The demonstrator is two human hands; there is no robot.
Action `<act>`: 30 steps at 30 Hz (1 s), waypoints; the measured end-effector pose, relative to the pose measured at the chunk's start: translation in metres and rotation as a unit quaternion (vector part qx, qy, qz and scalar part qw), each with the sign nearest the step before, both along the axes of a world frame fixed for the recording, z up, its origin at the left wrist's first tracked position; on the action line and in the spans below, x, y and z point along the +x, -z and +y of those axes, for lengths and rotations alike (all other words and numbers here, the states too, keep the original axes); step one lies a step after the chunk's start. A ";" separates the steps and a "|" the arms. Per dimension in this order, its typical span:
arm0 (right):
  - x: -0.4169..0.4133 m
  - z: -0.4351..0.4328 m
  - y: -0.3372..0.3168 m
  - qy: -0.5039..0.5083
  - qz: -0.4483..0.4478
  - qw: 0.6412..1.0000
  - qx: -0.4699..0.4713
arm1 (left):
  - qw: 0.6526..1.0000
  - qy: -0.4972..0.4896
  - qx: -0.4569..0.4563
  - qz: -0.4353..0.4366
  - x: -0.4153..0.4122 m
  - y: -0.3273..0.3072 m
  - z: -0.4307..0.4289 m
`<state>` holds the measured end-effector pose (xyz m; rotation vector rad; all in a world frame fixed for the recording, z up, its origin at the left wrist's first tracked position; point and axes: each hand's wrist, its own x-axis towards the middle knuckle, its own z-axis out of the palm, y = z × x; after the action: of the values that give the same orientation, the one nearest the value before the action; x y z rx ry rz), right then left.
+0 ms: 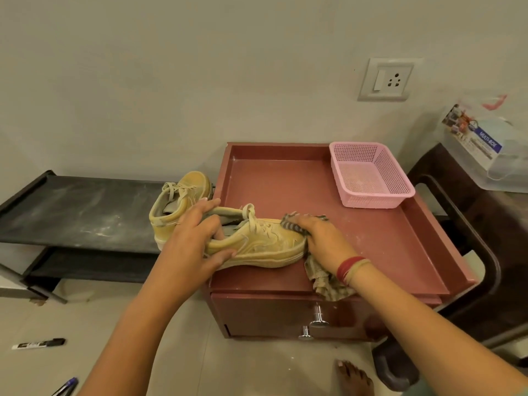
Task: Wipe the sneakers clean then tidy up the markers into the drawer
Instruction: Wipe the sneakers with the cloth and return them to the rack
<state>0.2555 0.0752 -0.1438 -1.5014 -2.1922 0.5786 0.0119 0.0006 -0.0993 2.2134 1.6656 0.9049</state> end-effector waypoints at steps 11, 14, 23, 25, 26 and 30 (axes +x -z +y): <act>0.003 -0.014 0.010 0.021 -0.036 0.999 0.000 | 1.000 -0.013 -0.007 0.017 0.000 0.001 0.000; -0.007 -0.031 0.009 -0.045 0.014 0.999 0.005 | 1.000 -0.018 -0.001 0.020 0.000 0.001 0.001; 0.011 -0.010 0.005 0.193 0.275 0.941 -0.037 | 1.000 -0.021 0.000 0.019 0.000 0.003 0.003; -0.008 -0.039 0.011 0.097 0.284 0.951 -0.071 | 1.000 -0.017 -0.003 0.015 -0.001 0.003 0.003; -0.016 -0.051 0.017 0.047 0.244 0.964 -0.089 | 1.000 -0.015 -0.004 0.012 -0.001 0.003 0.003; -0.011 -0.037 0.027 0.102 0.314 0.938 -0.109 | 1.000 -0.006 -0.013 0.003 -0.002 0.001 0.004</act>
<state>0.2442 0.0386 -0.1703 -1.3710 -1.5022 1.0826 0.0103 0.0044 -0.1005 2.1935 1.6843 0.8760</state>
